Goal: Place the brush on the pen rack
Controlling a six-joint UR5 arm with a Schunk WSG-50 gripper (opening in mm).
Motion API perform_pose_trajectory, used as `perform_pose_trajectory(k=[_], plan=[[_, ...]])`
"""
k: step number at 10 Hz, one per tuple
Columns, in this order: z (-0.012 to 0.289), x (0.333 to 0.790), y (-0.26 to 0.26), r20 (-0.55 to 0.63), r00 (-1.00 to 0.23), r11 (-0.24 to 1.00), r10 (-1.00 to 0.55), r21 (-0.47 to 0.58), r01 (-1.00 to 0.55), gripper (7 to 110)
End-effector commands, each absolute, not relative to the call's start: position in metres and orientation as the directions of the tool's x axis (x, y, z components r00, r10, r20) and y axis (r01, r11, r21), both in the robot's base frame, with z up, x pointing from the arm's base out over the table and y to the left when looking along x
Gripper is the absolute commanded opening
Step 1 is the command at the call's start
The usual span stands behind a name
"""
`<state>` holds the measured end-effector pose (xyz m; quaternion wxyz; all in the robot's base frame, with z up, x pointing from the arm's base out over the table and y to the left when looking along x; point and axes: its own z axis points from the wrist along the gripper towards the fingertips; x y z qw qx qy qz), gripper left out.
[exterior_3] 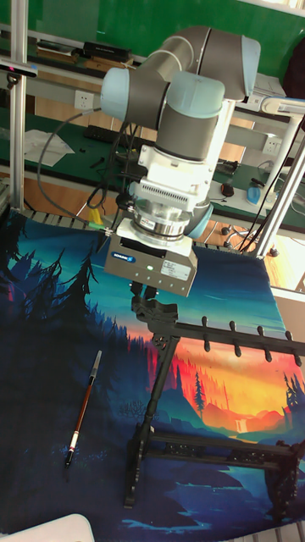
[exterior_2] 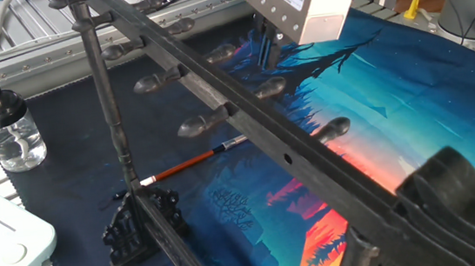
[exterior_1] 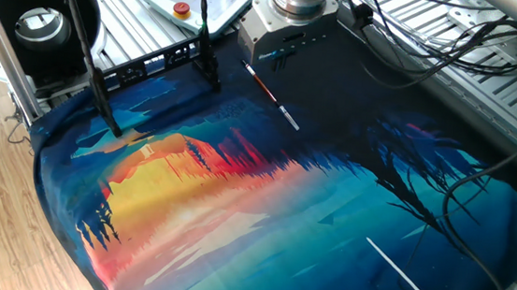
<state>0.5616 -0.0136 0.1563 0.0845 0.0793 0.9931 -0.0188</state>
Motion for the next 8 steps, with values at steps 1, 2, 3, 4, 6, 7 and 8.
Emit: perform_pose_trajectory(k=[1,2,3,4,6,7,8], plan=[[0.155,0.5691,-0.0186,-0.218,-0.968,0.992,0.124,-0.008,0.129,7],[0.1577,0.5696,-0.0179,-0.21,-0.967,0.989,0.143,-0.009,0.148,7],[0.1595,0.5692,-0.022,-0.205,-0.968,0.988,0.143,-0.027,0.152,7],[0.1596,0.5711,-0.0165,-0.21,-0.967,0.988,0.147,-0.005,0.151,7],[0.1591,0.5715,-0.0229,-0.219,-0.964,0.987,0.15,-0.022,0.159,7],[0.1588,0.5706,-0.0226,-0.216,-0.964,0.986,0.158,-0.019,0.166,7],[0.1571,0.5628,-0.0194,-0.183,-0.967,0.983,0.178,-0.008,0.182,7]])
